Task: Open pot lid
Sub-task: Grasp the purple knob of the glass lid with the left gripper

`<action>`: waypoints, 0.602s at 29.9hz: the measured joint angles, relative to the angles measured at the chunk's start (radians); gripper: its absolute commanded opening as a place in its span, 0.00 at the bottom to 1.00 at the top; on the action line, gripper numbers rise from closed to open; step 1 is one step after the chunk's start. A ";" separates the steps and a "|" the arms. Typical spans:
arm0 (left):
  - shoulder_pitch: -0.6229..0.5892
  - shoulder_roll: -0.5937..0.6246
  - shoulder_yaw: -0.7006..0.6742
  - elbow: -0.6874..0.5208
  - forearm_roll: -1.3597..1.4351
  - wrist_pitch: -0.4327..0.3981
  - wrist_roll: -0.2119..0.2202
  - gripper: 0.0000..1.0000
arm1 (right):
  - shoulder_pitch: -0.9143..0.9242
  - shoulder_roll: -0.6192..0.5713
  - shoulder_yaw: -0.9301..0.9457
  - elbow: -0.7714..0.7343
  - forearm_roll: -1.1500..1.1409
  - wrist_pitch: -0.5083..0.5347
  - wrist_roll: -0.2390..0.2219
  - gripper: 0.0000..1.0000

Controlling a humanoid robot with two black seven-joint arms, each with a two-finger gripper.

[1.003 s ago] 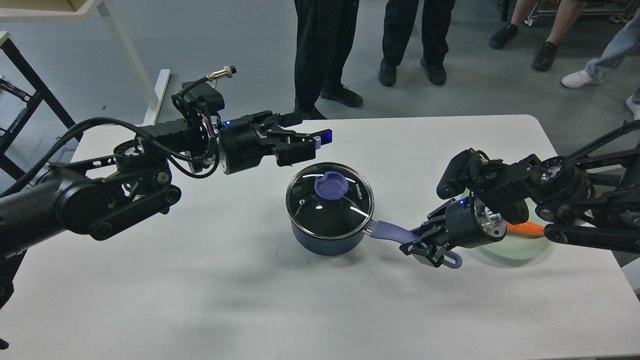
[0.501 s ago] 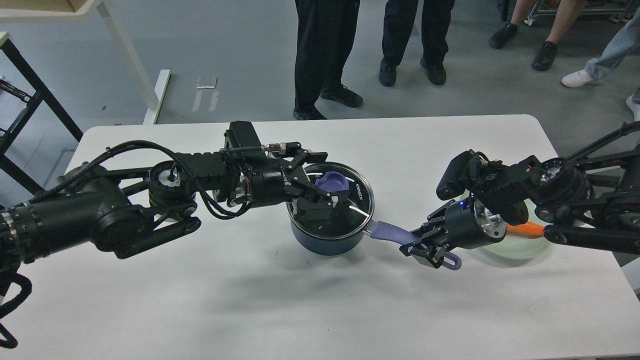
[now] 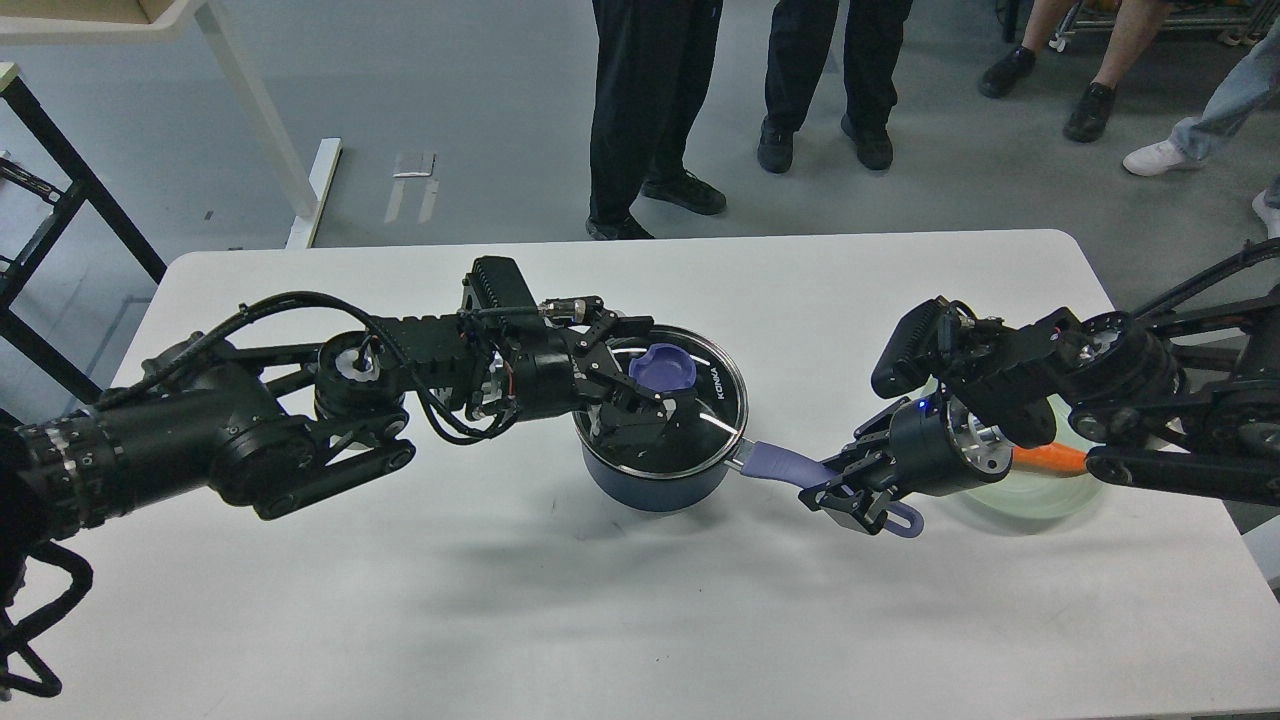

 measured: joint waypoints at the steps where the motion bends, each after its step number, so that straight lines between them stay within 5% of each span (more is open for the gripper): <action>1: 0.000 -0.003 0.003 0.000 0.000 0.001 -0.001 0.90 | 0.000 0.000 0.000 0.000 0.000 0.000 0.000 0.24; 10: -0.001 -0.008 0.009 0.000 0.000 0.002 -0.006 0.51 | -0.001 0.001 0.000 -0.003 0.003 0.000 0.000 0.24; 18: -0.007 0.001 0.006 0.001 -0.002 0.004 -0.007 0.43 | 0.000 0.001 0.000 -0.003 0.003 0.001 0.000 0.25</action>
